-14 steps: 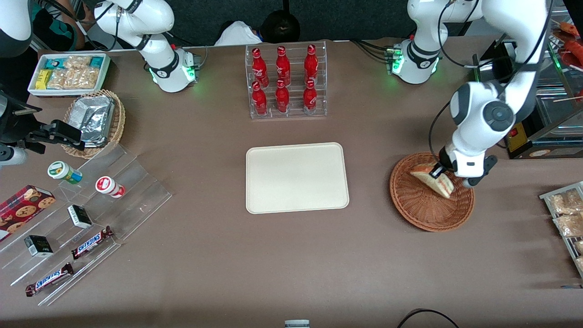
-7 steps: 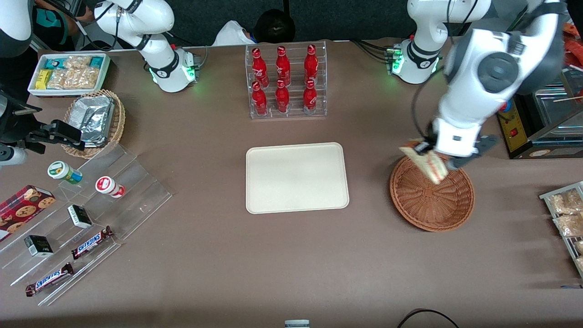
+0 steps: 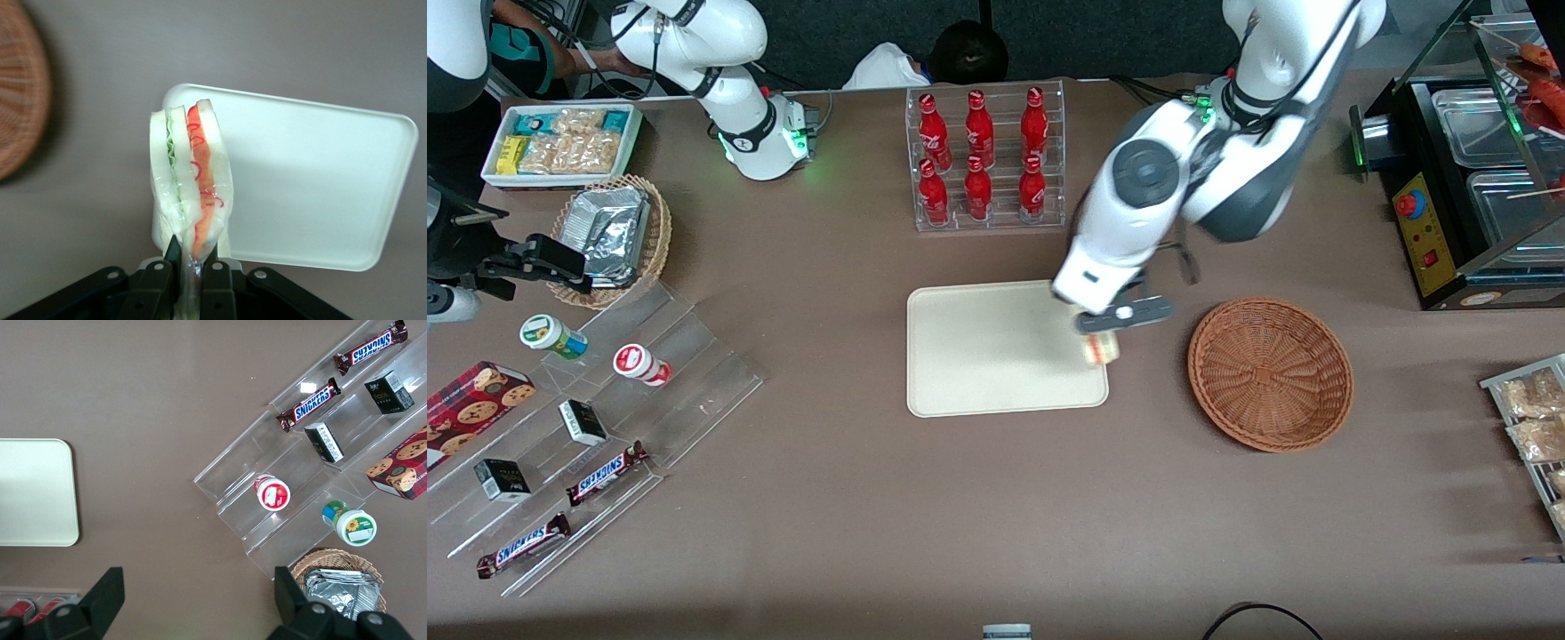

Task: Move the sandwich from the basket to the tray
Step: 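Lift the sandwich and carry it with the left gripper over the cream tray, then lower the sandwich onto the tray and open the left gripper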

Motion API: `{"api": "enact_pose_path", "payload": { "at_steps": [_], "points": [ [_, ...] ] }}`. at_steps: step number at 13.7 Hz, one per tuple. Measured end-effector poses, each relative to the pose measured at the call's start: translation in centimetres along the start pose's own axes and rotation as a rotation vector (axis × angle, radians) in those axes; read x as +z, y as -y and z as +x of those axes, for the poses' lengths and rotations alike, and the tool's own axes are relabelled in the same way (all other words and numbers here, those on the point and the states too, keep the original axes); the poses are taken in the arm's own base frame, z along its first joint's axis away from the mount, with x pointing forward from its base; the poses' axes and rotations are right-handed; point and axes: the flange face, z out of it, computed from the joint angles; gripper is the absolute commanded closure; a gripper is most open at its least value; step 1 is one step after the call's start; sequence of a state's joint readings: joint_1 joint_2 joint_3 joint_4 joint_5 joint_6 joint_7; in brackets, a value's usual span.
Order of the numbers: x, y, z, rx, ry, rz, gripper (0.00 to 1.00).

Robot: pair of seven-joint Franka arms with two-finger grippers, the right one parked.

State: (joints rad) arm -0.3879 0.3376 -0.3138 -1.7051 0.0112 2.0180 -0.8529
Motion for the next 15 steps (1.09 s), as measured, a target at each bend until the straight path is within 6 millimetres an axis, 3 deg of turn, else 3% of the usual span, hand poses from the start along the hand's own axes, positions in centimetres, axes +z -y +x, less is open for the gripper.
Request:
{"api": "enact_pose_path", "payload": {
  "at_steps": [7,11,14,15],
  "points": [
    [10.0,-8.7,-4.1,0.162,0.03,0.009,1.0],
    [14.3,-9.9,-3.6,0.174,0.031,-0.008,1.0],
    [15.8,-10.1,-3.7,0.176,0.035,-0.013,1.0],
    [16.0,-10.1,-3.6,0.175,0.035,-0.013,0.61]
  ]
}}
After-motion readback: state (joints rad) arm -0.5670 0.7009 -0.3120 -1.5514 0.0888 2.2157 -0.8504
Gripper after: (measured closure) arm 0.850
